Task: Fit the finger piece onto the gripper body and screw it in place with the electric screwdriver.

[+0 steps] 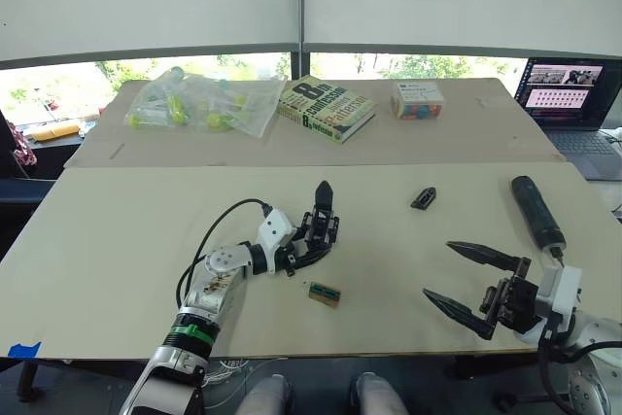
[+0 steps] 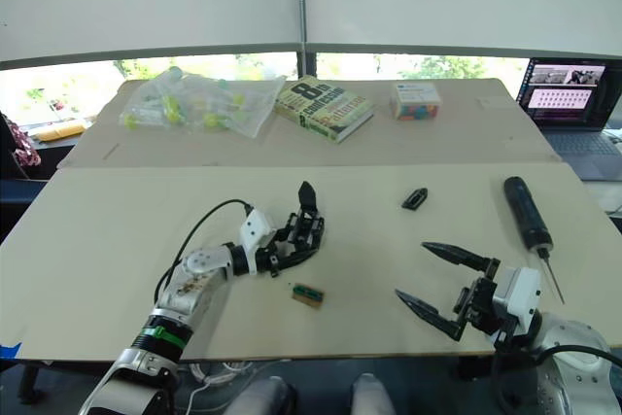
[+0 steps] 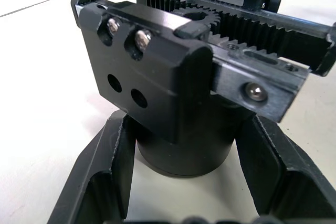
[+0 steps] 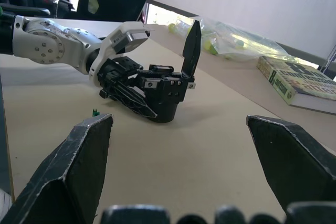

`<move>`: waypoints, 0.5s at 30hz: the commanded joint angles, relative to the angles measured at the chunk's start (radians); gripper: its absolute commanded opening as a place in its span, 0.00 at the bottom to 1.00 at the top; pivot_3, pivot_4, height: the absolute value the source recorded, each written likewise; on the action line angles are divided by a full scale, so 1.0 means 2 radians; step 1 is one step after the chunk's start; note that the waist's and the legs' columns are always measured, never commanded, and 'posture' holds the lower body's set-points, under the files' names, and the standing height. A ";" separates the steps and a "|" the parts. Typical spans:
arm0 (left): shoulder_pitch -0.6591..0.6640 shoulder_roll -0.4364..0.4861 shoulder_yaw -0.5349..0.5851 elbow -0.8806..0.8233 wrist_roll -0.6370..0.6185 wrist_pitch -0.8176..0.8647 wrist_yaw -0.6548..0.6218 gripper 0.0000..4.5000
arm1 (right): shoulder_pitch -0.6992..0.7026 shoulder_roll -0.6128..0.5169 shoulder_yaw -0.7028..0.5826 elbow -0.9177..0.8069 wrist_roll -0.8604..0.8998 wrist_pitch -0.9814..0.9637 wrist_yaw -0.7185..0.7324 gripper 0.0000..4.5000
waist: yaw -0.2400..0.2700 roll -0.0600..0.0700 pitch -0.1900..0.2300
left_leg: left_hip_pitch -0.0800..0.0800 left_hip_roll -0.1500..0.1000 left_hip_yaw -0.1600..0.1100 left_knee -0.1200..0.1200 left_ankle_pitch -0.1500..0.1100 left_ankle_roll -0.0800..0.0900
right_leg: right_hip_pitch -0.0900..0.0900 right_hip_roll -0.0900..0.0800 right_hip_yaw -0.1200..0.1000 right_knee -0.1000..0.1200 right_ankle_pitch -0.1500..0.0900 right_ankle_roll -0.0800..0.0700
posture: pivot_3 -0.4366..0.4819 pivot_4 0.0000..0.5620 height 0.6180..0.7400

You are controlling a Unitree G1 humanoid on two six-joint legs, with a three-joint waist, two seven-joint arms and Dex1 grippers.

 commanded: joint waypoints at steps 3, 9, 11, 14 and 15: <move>-0.001 0.010 0.000 -0.001 0.006 -0.018 -0.002 0.51 | -0.007 0.000 -0.008 -0.003 0.006 -0.010 0.002 1.00 | -0.001 0.000 0.000 | 0.000 0.000 0.000 0.000 0.000 0.000 | 0.000 0.000 0.000 0.000 0.000 0.000 | 0.48 0.27 1.00; -0.006 0.016 -0.008 0.020 0.014 -0.024 -0.009 0.51 | -0.009 0.000 -0.005 -0.002 0.006 -0.007 0.004 1.00 | -0.001 0.000 0.000 | 0.001 0.000 0.000 0.000 0.000 0.000 | 0.000 0.000 0.000 0.000 0.000 0.000 | 0.48 0.27 1.00; -0.004 0.015 -0.006 0.017 0.007 -0.010 -0.009 0.51 | -0.012 0.000 -0.005 -0.004 0.008 -0.007 0.004 1.00 | -0.001 0.000 0.000 | 0.001 0.000 0.000 0.000 0.000 0.000 | 0.001 0.000 0.000 0.000 0.000 0.000 | 0.48 0.27 1.00; 0.003 0.016 -0.004 0.007 -0.001 0.004 -0.013 0.83 | -0.017 0.001 -0.004 -0.007 0.011 -0.005 0.001 1.00 | -0.001 0.000 0.000 | 0.001 0.000 0.000 0.000 0.000 0.000 | 0.001 0.000 0.000 0.000 0.000 0.000 | 0.48 0.27 1.00; 0.007 0.019 -0.003 0.002 -0.002 0.006 -0.013 0.93 | -0.017 0.000 -0.004 -0.007 0.012 -0.003 0.000 1.00 | -0.001 0.000 0.000 | 0.001 0.000 0.000 0.000 0.000 0.000 | 0.001 0.000 0.000 0.000 0.000 0.000 | 0.48 0.27 1.00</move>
